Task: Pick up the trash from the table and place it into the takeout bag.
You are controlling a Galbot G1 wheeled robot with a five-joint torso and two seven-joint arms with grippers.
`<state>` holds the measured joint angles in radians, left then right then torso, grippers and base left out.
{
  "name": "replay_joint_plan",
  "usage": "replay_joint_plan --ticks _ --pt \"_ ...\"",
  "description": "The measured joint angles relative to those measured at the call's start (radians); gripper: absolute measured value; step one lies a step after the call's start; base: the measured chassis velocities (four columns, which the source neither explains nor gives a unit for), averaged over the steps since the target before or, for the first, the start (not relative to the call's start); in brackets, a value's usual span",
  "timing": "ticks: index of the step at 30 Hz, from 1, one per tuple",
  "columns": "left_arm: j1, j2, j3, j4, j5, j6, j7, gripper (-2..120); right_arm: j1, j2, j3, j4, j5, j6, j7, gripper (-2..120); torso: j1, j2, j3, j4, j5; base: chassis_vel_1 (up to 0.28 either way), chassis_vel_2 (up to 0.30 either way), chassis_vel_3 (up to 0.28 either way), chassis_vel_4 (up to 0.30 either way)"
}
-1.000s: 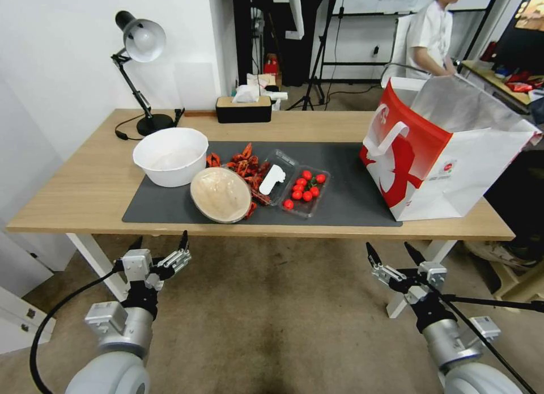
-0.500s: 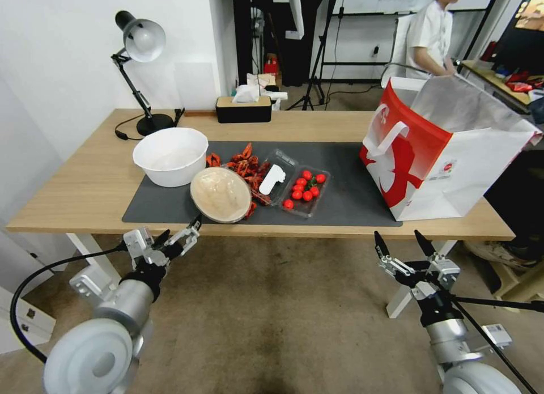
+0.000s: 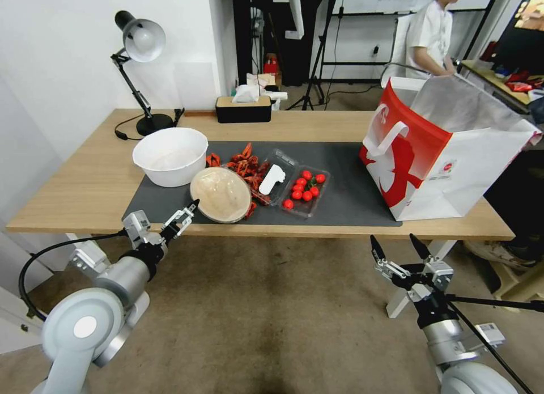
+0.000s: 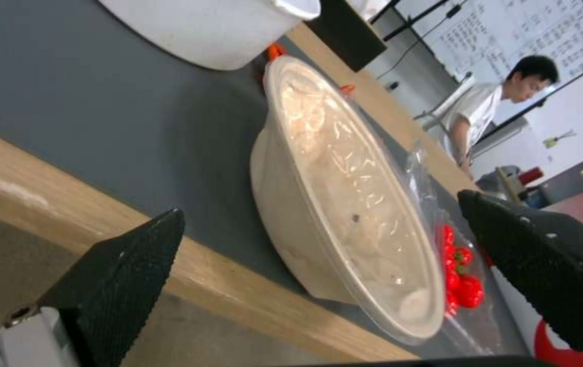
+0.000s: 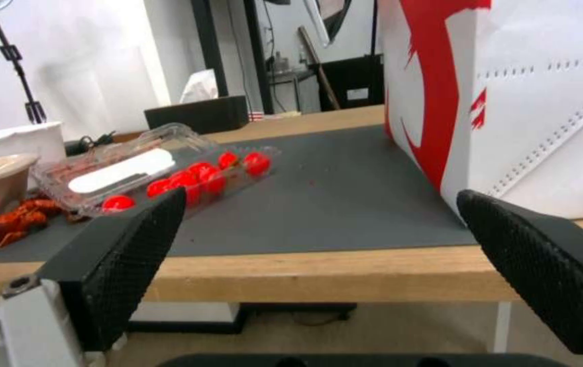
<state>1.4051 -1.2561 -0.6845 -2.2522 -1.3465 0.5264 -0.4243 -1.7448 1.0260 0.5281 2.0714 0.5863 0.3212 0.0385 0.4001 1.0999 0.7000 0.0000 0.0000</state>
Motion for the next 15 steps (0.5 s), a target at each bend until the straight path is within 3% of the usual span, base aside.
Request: replay_joint_plan --ticks 15 --pt "-0.1 0.013 0.052 0.085 -0.04 0.028 -0.027 100 -0.015 0.003 0.01 -0.001 -0.006 -0.004 0.002 100 0.0 0.0 0.0 -0.0001 0.0 0.0 0.0 0.0 0.0"
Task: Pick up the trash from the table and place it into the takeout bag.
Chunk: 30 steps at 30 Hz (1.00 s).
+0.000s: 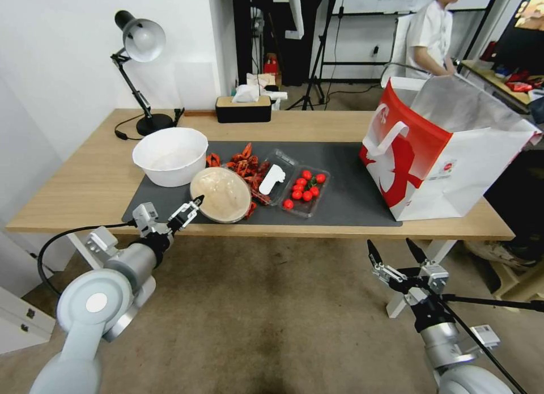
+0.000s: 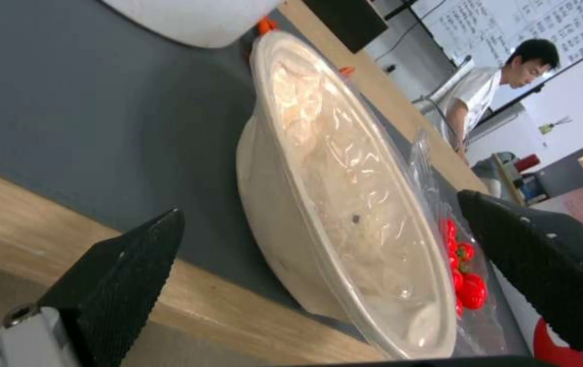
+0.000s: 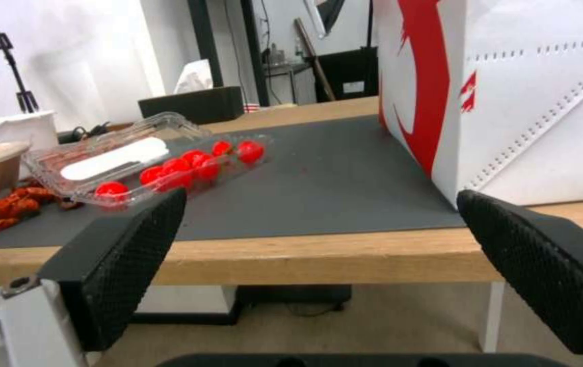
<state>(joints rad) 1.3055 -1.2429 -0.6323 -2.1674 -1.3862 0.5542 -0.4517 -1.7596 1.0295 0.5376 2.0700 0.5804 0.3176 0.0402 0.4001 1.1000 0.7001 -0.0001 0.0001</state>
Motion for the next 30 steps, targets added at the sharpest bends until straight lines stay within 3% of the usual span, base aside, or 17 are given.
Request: replay_joint_plan --ticks 15,23,25,26,30 --pt "-0.063 -0.008 0.047 0.087 -0.015 0.012 -0.027 95 -0.009 0.021 -0.004 -0.008 -0.018 0.0 0.004 100 0.0 0.0 0.0 0.0001 -0.0001 0.0 0.0 0.0 0.0" --pt "-0.074 -0.008 0.056 0.097 -0.017 0.012 -0.028 71 -0.005 0.023 -0.004 -0.016 -0.019 0.0 0.007 100 0.0 0.0 0.0 0.0 -0.0001 0.0 0.0 0.0 0.0" --pt "-0.078 -0.006 0.058 0.1 -0.02 0.013 -0.028 57 -0.003 0.025 -0.005 -0.02 -0.021 0.0 0.008 100 0.0 0.0 0.0 0.0001 -0.0001 0.0 0.0 0.0 0.0" --pt "-0.078 -0.006 0.058 0.1 -0.02 0.013 -0.028 57 -0.003 0.025 -0.005 -0.02 -0.021 0.0 0.008 100 0.0 0.0 0.0 0.0001 -0.0001 0.0 0.0 0.0 0.0" --pt "-0.078 0.0 0.057 0.103 -0.021 0.013 -0.028 39 -0.002 0.036 -0.013 -0.024 -0.03 0.0 0.011 100 0.0 0.0 0.0 0.0001 -0.0001 0.0 0.0 0.0 0.0"
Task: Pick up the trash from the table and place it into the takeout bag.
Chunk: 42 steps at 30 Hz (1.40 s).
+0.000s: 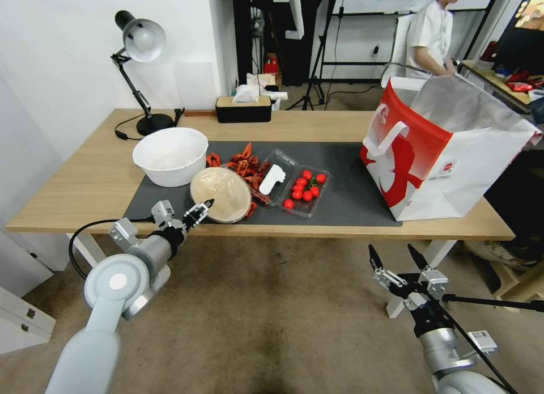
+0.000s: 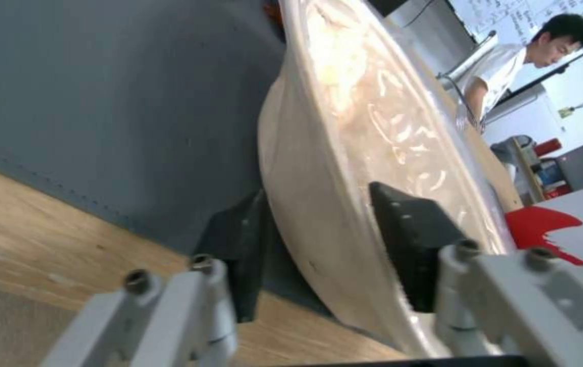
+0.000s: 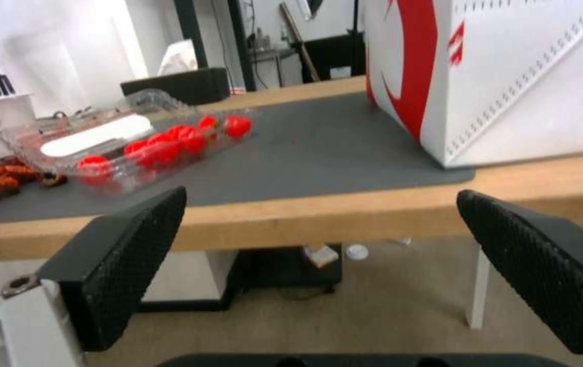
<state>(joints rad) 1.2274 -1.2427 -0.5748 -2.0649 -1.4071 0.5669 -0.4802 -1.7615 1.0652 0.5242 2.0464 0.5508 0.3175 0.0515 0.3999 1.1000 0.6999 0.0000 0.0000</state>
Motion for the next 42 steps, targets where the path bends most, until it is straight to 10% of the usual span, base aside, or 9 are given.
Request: replay_joint_plan --ticks 10,30,42 --pt "0.002 0.0 -0.013 -0.003 -0.004 -0.003 0.007 2 -0.014 0.011 -0.011 0.008 -0.004 -0.045 0.025 100 0.0 0.0 0.0 0.0 -0.0001 0.0 0.0 0.0 0.0" --pt "-0.052 0.055 -0.004 -0.092 -0.002 -0.004 0.074 0 -0.019 0.017 -0.011 0.029 -0.005 -0.05 0.038 100 0.0 0.0 0.0 0.0 -0.0001 0.0 0.0 0.0 0.0" --pt "-0.444 0.143 0.272 0.055 -0.011 -0.042 0.072 0 -0.041 0.04 -0.001 0.023 -0.021 -0.05 0.035 100 0.0 0.0 0.0 -0.0003 0.0002 0.0 0.0 0.0 0.0"
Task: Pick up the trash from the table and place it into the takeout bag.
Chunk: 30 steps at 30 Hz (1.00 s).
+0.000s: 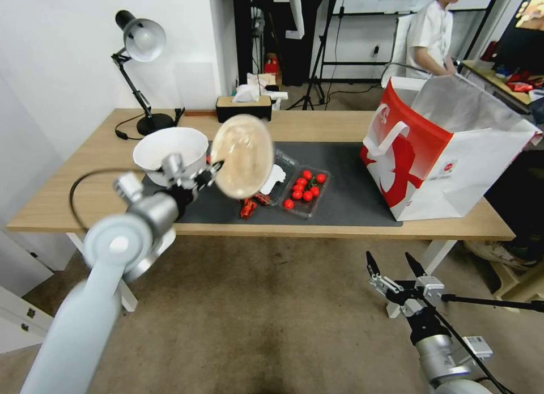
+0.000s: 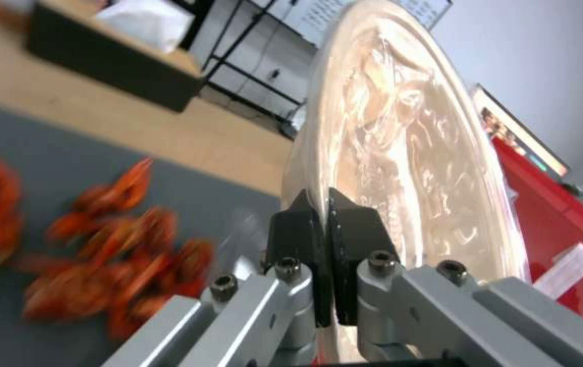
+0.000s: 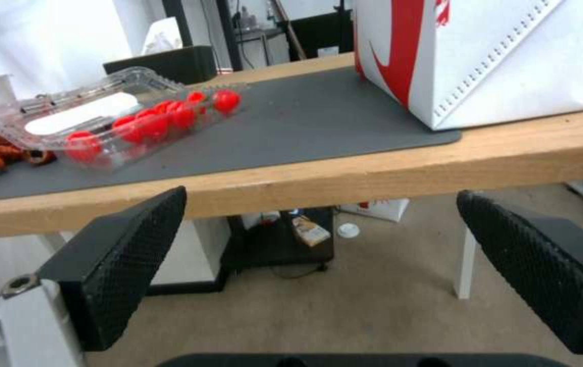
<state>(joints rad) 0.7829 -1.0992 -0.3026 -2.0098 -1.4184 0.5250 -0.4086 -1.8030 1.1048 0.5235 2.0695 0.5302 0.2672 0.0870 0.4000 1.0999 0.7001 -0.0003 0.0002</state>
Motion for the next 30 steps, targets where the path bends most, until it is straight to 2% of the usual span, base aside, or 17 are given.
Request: replay_joint_plan --ticks 3,4,6,7,10,12,14,15,17,18,20,21,23,24,26,27,30 --pt "-0.156 -0.015 0.111 0.099 0.001 -0.016 -0.005 0 -0.008 0.009 0.007 -0.001 -0.011 0.0 0.0 100 0.0 0.0 0.0 0.0002 -0.0004 0.0 0.0 0.0 0.0" --pt "-0.156 -0.015 0.111 0.099 0.001 -0.016 -0.005 0 -0.008 0.009 0.007 -0.001 -0.011 0.0 0.0 100 0.0 0.0 0.0 0.0002 -0.0004 0.0 0.0 0.0 0.0" --pt "-0.254 -0.04 0.177 0.164 0.006 -0.024 -0.005 0 -0.012 0.011 0.012 0.003 -0.018 0.0 0.002 100 0.0 0.0 0.0 0.0003 -0.0003 0.0 0.0 0.0 0.0" --pt "-0.254 -0.04 0.177 0.164 0.006 -0.024 -0.005 0 -0.012 0.011 0.012 0.003 -0.018 0.0 0.002 100 0.0 0.0 0.0 0.0003 -0.0003 0.0 0.0 0.0 0.0" --pt "-0.368 -0.085 0.262 0.244 0.025 -0.027 -0.004 0 -0.014 0.014 0.02 0.01 -0.024 -0.002 0.004 100 0.0 0.0 0.0 0.0004 -0.0001 0.0 0.0 0.0 0.0" --pt "-0.399 -0.101 0.291 0.269 0.037 -0.033 -0.001 0 -0.016 0.016 0.022 0.012 -0.025 -0.003 0.005 100 0.0 0.0 0.0 0.0004 -0.0002 0.0 0.0 0.0 0.0" --pt "-0.467 -0.148 0.353 0.329 0.07 -0.049 0.011 0 -0.021 0.024 0.025 0.016 -0.032 -0.006 0.007 100 0.0 0.0 0.0 0.0003 0.0002 0.0 0.0 0.0 0.0" --pt "-0.467 -0.148 0.353 0.329 0.07 -0.049 0.011 0 -0.021 0.024 0.025 0.016 -0.032 -0.006 0.007 100 0.0 0.0 0.0 0.0003 0.0002 0.0 0.0 0.0 0.0" --pt "-0.525 -0.21 0.397 0.394 0.094 -0.067 0.02 0 -0.024 0.031 0.027 0.016 -0.039 -0.007 0.007 100 0.0 0.0 0.0 0.0003 -0.0003 0.0 0.0 0.0 0.0" --pt "-0.525 -0.21 0.397 0.394 0.094 -0.067 0.02 0 -0.024 0.031 0.027 0.016 -0.039 -0.007 0.007 100 0.0 0.0 0.0 0.0003 -0.0003 0.0 0.0 0.0 0.0" --pt "-0.597 -0.305 0.438 0.476 0.126 -0.08 0.023 0 -0.025 0.042 0.028 0.016 -0.047 -0.008 0.009 100 0.0 0.0 0.0 0.0 0.0002 0.0 0.0 0.0 0.0" --pt "-0.597 -0.305 0.438 0.476 0.126 -0.08 0.023 0 -0.025 0.042 0.028 0.016 -0.047 -0.008 0.009 100 0.0 0.0 0.0 0.0 0.0002 0.0 0.0 0.0 0.0" --pt "-0.659 -0.372 0.478 0.546 0.159 -0.094 0.033 0 -0.029 0.051 0.031 0.017 -0.053 -0.008 0.01 100 0.0 0.0 0.0 0.0001 0.0002 0.0 0.0 0.0 0.0" --pt "-0.659 -0.372 0.478 0.546 0.159 -0.094 0.033 0 -0.029 0.051 0.031 0.017 -0.053 -0.008 0.01 100 0.0 0.0 0.0 0.0001 0.0002 0.0 0.0 0.0 0.0" --pt "-0.71 -0.419 0.513 0.609 0.167 -0.116 0.038 0 -0.034 0.06 0.038 0.02 -0.059 -0.008 0.011 100 0.0 0.0 0.0 0.0003 0.0001 0.0 0.0 0.0 0.0" --pt "-0.71 -0.419 0.513 0.609 0.167 -0.116 0.038 0 -0.034 0.06 0.038 0.02 -0.059 -0.008 0.011 100 0.0 0.0 0.0 0.0003 0.0001 0.0 0.0 0.0 0.0" --pt "-0.757 -0.469 0.556 0.672 0.17 -0.146 0.04 0 -0.047 0.072 0.047 0.025 -0.064 -0.006 0.009 100 0.0 0.0 0.0 0.0002 0.0 0.0 0.0 0.0 0.0"
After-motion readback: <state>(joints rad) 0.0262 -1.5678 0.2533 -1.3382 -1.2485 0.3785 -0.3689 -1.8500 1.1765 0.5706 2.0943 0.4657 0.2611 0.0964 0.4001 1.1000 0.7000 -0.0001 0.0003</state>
